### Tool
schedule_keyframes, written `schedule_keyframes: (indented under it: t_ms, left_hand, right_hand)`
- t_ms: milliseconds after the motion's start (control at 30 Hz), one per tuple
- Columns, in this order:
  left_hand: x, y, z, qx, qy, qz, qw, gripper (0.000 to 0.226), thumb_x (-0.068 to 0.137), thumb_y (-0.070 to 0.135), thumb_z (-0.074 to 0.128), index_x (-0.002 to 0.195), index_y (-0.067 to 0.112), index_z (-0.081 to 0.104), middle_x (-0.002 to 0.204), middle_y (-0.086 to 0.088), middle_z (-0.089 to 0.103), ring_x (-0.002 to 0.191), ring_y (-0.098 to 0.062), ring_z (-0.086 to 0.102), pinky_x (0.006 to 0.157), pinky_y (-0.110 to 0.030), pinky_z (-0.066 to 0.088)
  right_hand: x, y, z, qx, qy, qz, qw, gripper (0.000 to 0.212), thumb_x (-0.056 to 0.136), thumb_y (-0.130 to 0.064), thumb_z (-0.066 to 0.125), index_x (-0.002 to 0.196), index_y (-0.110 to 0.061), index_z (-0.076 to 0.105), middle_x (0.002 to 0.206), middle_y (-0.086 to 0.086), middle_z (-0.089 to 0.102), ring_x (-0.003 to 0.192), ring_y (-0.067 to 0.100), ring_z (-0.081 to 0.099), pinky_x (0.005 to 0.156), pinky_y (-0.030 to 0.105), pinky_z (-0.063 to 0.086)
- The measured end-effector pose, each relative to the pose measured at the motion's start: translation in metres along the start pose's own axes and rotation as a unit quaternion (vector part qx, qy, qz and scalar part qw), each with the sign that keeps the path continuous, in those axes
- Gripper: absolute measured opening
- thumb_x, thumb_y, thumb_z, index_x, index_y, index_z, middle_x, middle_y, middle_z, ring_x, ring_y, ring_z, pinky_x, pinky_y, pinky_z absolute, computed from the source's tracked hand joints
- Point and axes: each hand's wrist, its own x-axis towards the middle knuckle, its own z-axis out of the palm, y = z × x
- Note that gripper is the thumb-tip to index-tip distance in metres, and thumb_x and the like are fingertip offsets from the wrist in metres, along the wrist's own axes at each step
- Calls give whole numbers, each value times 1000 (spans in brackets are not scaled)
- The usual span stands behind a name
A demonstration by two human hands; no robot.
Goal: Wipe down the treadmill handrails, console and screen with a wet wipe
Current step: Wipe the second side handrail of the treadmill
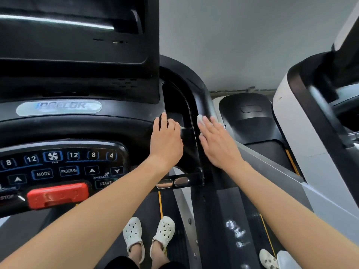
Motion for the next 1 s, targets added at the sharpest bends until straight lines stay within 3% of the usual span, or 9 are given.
schedule_keyframes:
  t_ms: [133,300,433,567,667,800,833,933,1000]
  left_hand:
    - [7,5,1,-27,-6,22,999,53,98,33,54,141,3,50,143,-15,52,150,-36,30,126,-47,23]
    - [10,11,5,-35,-6,80,996,36,96,32,54,124,9,58,122,-7,56,119,-28,47,113,-41,34]
    - [11,17,5,-22,2,73,997,40,99,37,53,128,9,57,124,-8,57,120,-29,47,114,-43,34]
    - [13,20,2,-3,5,72,997,38,100,39,54,126,11,57,125,-8,58,117,-29,50,111,-43,37]
    - [15,23,-1,2,1,62,998,36,100,40,54,122,12,59,123,-7,59,114,-29,54,109,-43,39]
    - [18,29,-1,7,-5,49,999,37,100,42,56,125,14,58,125,-6,59,116,-29,55,110,-44,40]
    - [19,30,-1,9,-5,49,999,38,100,41,56,125,14,58,125,-6,59,116,-29,55,111,-44,39]
    - [19,30,-1,13,-7,50,999,38,100,42,57,125,14,57,125,-6,59,115,-29,55,110,-44,40]
    - [18,30,-3,12,-5,51,999,35,99,41,57,122,15,57,122,-5,59,113,-28,55,108,-42,41]
  right_hand:
    - [-4,15,7,87,23,77,993,51,112,-25,26,160,-9,28,170,5,21,154,28,24,122,44,29]
    - [-37,11,23,110,61,41,991,49,114,-19,28,161,-6,26,170,7,20,157,23,21,126,39,25]
    - [-3,17,21,158,63,99,980,51,111,-18,27,160,-7,25,168,8,24,155,23,25,124,36,28]
    - [37,16,14,182,34,172,968,52,109,-20,20,158,-3,21,156,14,40,136,29,49,101,35,45]
    - [30,9,11,189,57,198,960,51,108,-19,27,157,-1,23,139,14,51,111,32,59,79,32,41]
    - [-8,1,15,114,74,156,978,42,105,-13,38,140,8,44,140,16,52,94,27,60,71,30,53]
    - [-11,2,18,103,57,156,981,42,105,-14,32,138,8,45,141,15,52,94,25,59,70,27,50]
    - [6,11,22,97,36,162,981,75,94,-30,-9,144,0,40,152,9,41,110,20,54,74,23,36]
    - [29,14,21,64,41,140,987,71,97,-30,-3,149,-3,36,159,12,35,128,27,50,87,29,43]
